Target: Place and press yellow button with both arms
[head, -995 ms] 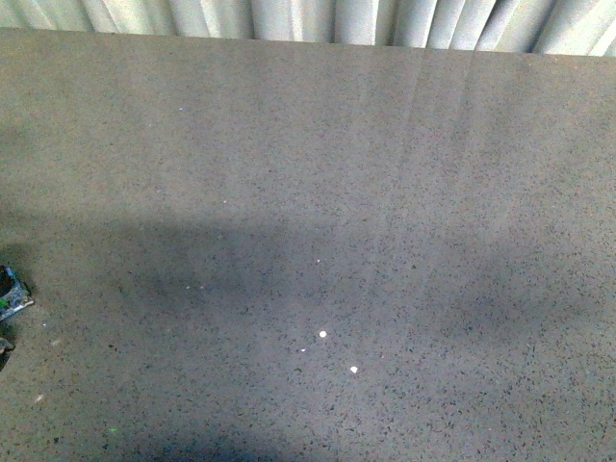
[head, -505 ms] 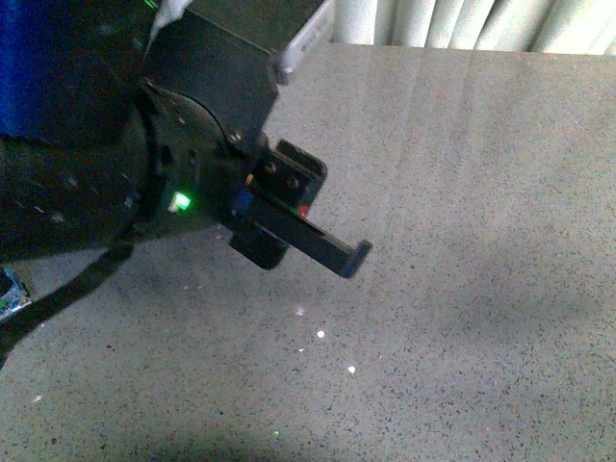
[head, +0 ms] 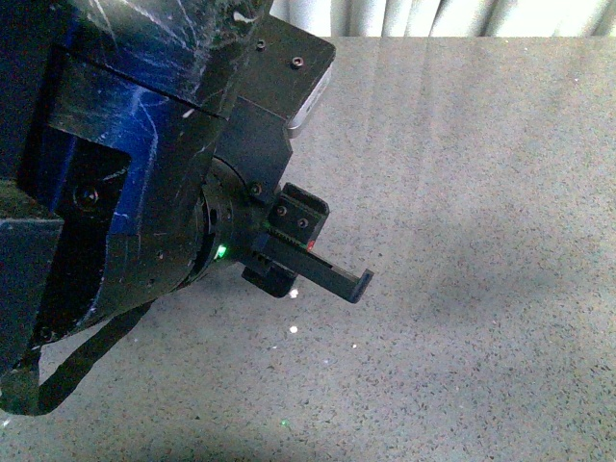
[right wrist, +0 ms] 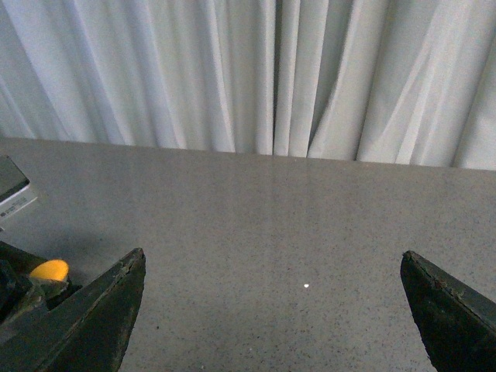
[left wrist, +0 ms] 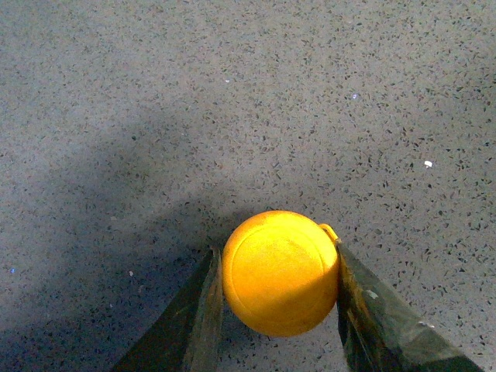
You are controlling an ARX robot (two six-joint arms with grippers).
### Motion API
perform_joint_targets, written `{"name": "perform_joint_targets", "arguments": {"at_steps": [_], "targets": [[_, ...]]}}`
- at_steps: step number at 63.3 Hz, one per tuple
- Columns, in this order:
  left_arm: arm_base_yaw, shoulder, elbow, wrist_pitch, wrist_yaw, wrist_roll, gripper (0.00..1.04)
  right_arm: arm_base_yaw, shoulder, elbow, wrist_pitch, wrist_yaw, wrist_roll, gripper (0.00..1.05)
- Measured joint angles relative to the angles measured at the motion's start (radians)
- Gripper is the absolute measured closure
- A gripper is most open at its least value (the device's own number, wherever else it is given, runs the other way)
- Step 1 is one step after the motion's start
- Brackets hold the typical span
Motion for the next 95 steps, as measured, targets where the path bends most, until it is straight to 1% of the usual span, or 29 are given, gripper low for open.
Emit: {"name": "perform_joint_targets", "arguments": {"at_steps": [18,22,24,25,26,29,32,36,37,41,44,51,53,57,70,72,73,74,75,76,79,80,83,85,86,89,90,92,95], "targets": [[-0.008,0.031,0.005,0.028,-0.014,-0.002,0.72,0.000,0.000,0.000,0.000,0.000,0.000,0.09],[-0.012,0.034,0.005,0.029,-0.014,-0.005,0.59,0.000,0.000,0.000,0.000,0.000,0.000,0.09],[-0.013,0.034,0.005,0.029,-0.014,-0.007,0.55,0.000,0.000,0.000,0.000,0.000,0.000,0.09],[-0.014,0.034,0.005,0.029,-0.013,-0.009,0.51,0.000,0.000,0.000,0.000,0.000,0.000,0.09],[-0.014,0.034,0.005,0.029,-0.013,-0.009,0.50,0.000,0.000,0.000,0.000,0.000,0.000,0.09],[-0.016,0.034,0.004,0.028,-0.011,-0.013,0.36,0.000,0.000,0.000,0.000,0.000,0.000,0.09],[-0.016,0.029,0.001,0.027,-0.007,-0.020,0.27,0.000,0.000,0.000,0.000,0.000,0.000,0.09],[-0.012,0.001,-0.022,0.025,-0.006,-0.024,0.10,0.000,0.000,0.000,0.000,0.000,0.000,0.09],[-0.012,-0.006,-0.027,0.024,-0.006,-0.024,0.08,0.000,0.000,0.000,0.000,0.000,0.000,0.09],[-0.008,-0.055,-0.061,0.021,0.006,-0.024,0.10,0.000,0.000,0.000,0.000,0.000,0.000,0.09],[0.002,-0.087,-0.082,0.020,0.009,-0.023,0.09,0.000,0.000,0.000,0.000,0.000,0.000,0.09],[0.055,-0.164,-0.115,0.000,0.031,-0.025,0.09,0.000,0.000,0.000,0.000,0.000,0.000,0.09],[0.080,-0.185,-0.120,-0.013,0.037,-0.031,0.09,0.000,0.000,0.000,0.000,0.000,0.000,0.09],[0.187,-0.252,-0.129,-0.042,0.073,-0.066,0.09,0.000,0.000,0.000,0.000,0.000,0.000,0.09],[0.404,-0.388,-0.148,-0.055,0.159,-0.145,0.09,0.000,0.000,0.000,0.000,0.000,0.000,0.09],[0.426,-0.399,-0.180,0.039,0.112,-0.131,0.13,0.000,0.000,0.000,0.000,0.000,0.000,0.09],[0.445,-0.410,-0.212,0.135,0.071,-0.126,0.17,0.000,0.000,0.000,0.000,0.001,0.000,0.09],[0.454,-0.415,-0.230,0.183,0.056,-0.118,0.19,0.000,0.000,0.000,0.000,0.000,0.000,0.09],[0.475,-0.429,-0.266,0.270,0.041,-0.109,0.22,0.000,0.000,0.000,0.000,-0.001,0.000,0.09],[0.498,-0.447,-0.303,0.348,0.046,-0.103,0.26,0.000,0.000,0.000,0.000,0.000,0.000,0.09],[0.549,-0.499,-0.370,0.462,0.070,-0.091,0.33,0.000,0.000,0.000,0.000,0.001,0.000,0.09],[0.584,-0.541,-0.403,0.500,0.098,-0.087,0.37,0.000,0.000,0.000,0.000,0.001,0.000,0.09],[0.649,-0.632,-0.449,0.506,0.157,-0.081,0.46,0.000,0.000,0.000,0.000,0.001,0.000,0.09],[0.676,-0.690,-0.478,0.497,0.165,-0.079,0.51,0.000,0.000,0.000,0.000,0.001,0.000,0.09],[0.694,-0.740,-0.504,0.492,0.165,-0.078,0.56,0.000,0.000,0.000,0.000,0.001,0.000,0.09],[0.704,-0.805,-0.544,0.488,0.170,-0.077,0.66,0.000,0.000,0.000,0.000,0.000,0.000,0.09],[0.704,-0.809,-0.547,0.487,0.171,-0.077,0.67,0.000,0.000,0.000,0.000,0.000,0.000,0.09],[0.704,-0.837,-0.570,0.481,0.179,-0.074,0.74,0.000,0.000,0.000,0.000,-0.001,0.000,0.09],[0.704,-0.857,-0.590,0.473,0.182,-0.073,0.81,0.000,0.000,0.000,0.000,0.000,0.000,0.09]]}}
